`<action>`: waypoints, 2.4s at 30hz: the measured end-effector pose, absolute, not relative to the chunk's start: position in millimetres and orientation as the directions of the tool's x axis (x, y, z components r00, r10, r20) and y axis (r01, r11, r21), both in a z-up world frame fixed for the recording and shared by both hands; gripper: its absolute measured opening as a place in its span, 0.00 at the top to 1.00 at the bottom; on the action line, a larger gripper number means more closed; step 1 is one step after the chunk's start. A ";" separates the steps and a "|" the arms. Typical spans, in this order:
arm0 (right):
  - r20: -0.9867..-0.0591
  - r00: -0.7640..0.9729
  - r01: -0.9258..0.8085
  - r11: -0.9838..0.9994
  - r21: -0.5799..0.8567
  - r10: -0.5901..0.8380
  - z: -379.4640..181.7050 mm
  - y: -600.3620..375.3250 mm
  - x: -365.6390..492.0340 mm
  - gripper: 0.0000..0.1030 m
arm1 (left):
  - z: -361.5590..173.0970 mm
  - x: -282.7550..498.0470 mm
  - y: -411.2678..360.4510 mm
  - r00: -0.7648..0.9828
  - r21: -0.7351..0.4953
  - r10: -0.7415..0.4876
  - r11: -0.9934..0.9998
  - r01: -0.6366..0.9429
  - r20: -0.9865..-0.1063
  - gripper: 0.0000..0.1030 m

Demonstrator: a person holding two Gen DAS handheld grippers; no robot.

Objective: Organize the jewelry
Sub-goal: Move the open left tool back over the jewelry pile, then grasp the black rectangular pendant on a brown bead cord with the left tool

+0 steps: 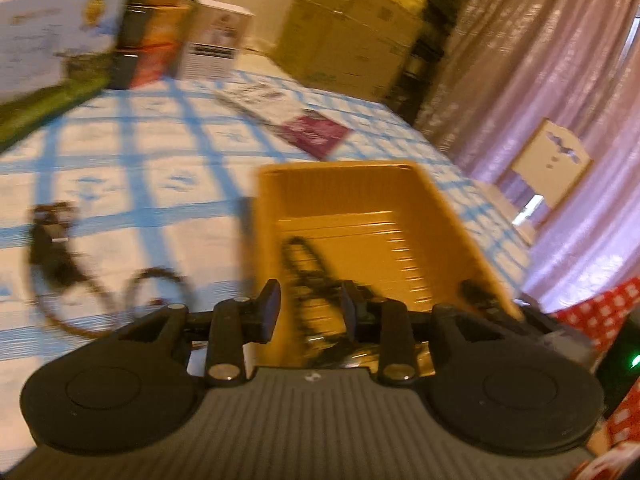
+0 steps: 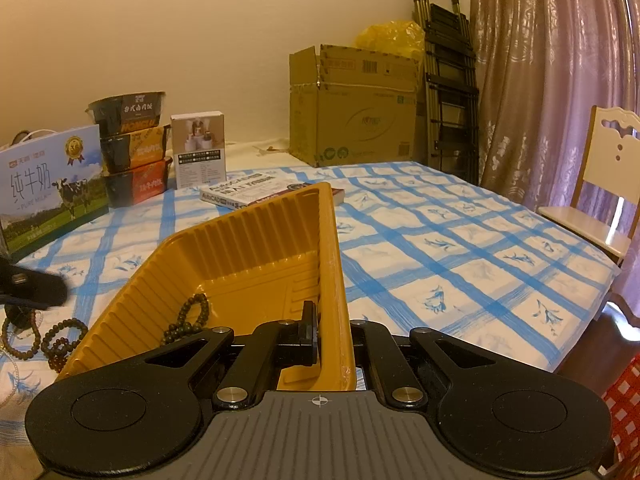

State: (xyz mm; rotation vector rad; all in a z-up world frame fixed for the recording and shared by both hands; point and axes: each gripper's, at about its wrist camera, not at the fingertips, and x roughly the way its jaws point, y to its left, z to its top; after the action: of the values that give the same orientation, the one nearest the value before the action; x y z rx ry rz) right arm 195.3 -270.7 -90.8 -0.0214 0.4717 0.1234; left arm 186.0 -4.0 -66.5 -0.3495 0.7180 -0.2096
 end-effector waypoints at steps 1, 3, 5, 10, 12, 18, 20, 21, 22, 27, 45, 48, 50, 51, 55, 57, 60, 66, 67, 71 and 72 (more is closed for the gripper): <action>-0.454 0.884 -0.123 0.992 0.007 0.113 -90.9 -270.3 195.3 0.96 | -67.3 181.5 4.8 0.740 -0.366 -0.276 0.929 0.043 -0.613 0.72; -0.454 0.884 -0.123 0.992 0.007 0.113 -90.8 -270.8 195.3 0.96 | -69.8 171.8 22.3 0.743 -0.331 -0.215 0.944 -0.009 -0.633 0.70; -0.455 0.883 -0.123 0.992 0.007 0.113 -90.9 -270.8 195.3 0.96 | -73.8 161.4 42.3 0.740 -0.294 -0.148 0.953 -0.070 -0.657 0.66; -0.456 0.883 -0.123 0.992 0.003 0.111 -91.2 -270.9 195.6 0.96 | -85.4 142.3 80.7 0.706 -0.227 -0.030 0.956 -0.187 -0.707 0.66; -0.458 0.882 -0.122 0.992 0.001 0.109 -91.8 -270.8 195.2 0.96 | -88.7 135.9 90.6 0.696 -0.198 0.007 0.957 -0.213 -0.718 0.66; -0.460 0.882 -0.122 0.992 -0.004 0.107 -93.1 -270.4 195.0 0.96 | -98.5 123.5 95.8 0.672 -0.155 0.044 0.960 -0.233 -0.740 0.63; -0.460 0.881 -0.123 0.992 -0.007 0.106 -93.9 -270.9 194.9 0.96 | -101.5 121.1 91.9 0.665 -0.147 0.037 0.965 -0.218 -0.746 0.63; -0.461 0.881 -0.122 0.992 -0.006 0.106 -93.7 -271.2 194.9 0.96 | -102.8 120.7 89.8 0.665 -0.142 0.034 0.968 -0.209 -0.746 0.63; -0.460 0.881 -0.123 0.992 -0.004 0.107 -93.7 -271.0 194.7 0.96 | -103.9 120.4 87.4 0.664 -0.136 0.034 0.970 -0.202 -0.747 0.63; -0.461 0.881 -0.122 0.992 -0.005 0.106 -93.7 -270.8 194.9 0.96 | -105.2 124.0 82.8 0.668 -0.121 0.038 0.974 -0.191 -0.743 0.63; -0.463 0.880 -0.122 0.992 -0.005 0.106 -95.2 -272.3 193.7 0.96 | -108.4 189.8 87.5 0.694 -0.103 0.090 0.967 -0.231 -0.714 0.52; -0.463 0.880 -0.122 0.993 -0.004 0.106 -95.1 -272.3 193.8 0.96 | -110.6 202.0 88.6 0.698 -0.103 0.101 0.964 -0.245 -0.709 0.47; -0.463 0.880 -0.123 0.992 -0.004 0.107 -96.6 -273.6 193.2 0.96 | -112.6 208.4 90.0 0.697 -0.107 0.108 0.960 -0.259 -0.709 0.45; -0.464 0.880 -0.123 0.992 -0.004 0.107 -96.6 -273.6 193.2 0.96 | -113.9 211.8 90.9 0.695 -0.114 0.108 0.957 -0.266 -0.711 0.45; -0.464 0.879 -0.123 0.992 -0.006 0.106 -96.4 -273.4 193.2 0.96 | -119.3 221.4 97.0 0.690 -0.148 0.104 0.944 -0.296 -0.716 0.45; -0.464 0.879 -0.123 0.992 -0.007 0.106 -96.4 -273.1 193.4 0.96 | -121.1 226.0 99.3 0.688 -0.157 0.106 0.938 -0.308 -0.718 0.46; -0.464 0.879 -0.123 0.992 -0.003 0.107 -97.1 -273.1 193.2 0.96 | -121.7 231.7 102.6 0.690 -0.164 0.110 0.934 -0.319 -0.715 0.47; -0.465 0.879 -0.123 0.992 -0.004 0.107 -97.3 -274.2 192.9 0.96 | -126.5 239.5 105.8 0.675 -0.154 0.121 0.930 -0.333 -0.728 0.59; -0.465 0.879 -0.124 0.992 -0.004 0.108 -96.9 -273.4 193.1 0.96 | -127.7 239.5 106.4 0.673 -0.153 0.123 0.930 -0.336 -0.729 0.60; -0.465 0.879 -0.123 0.992 -0.004 0.107 -96.6 -272.6 193.3 0.96 | -130.7 236.3 111.9 0.673 -0.175 0.105 0.926 -0.334 -0.732 0.71; -0.465 0.879 -0.123 0.992 -0.005 0.107 -96.6 -272.6 193.3 0.96 | -130.8 234.9 112.6 0.675 -0.177 0.100 0.927 -0.330 -0.731 0.74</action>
State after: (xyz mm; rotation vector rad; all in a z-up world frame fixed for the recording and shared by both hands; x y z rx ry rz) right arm 193.3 -272.6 -96.6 -0.0343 0.4824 0.1200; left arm 234.9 112.6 -130.8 -0.3080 0.7961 0.2460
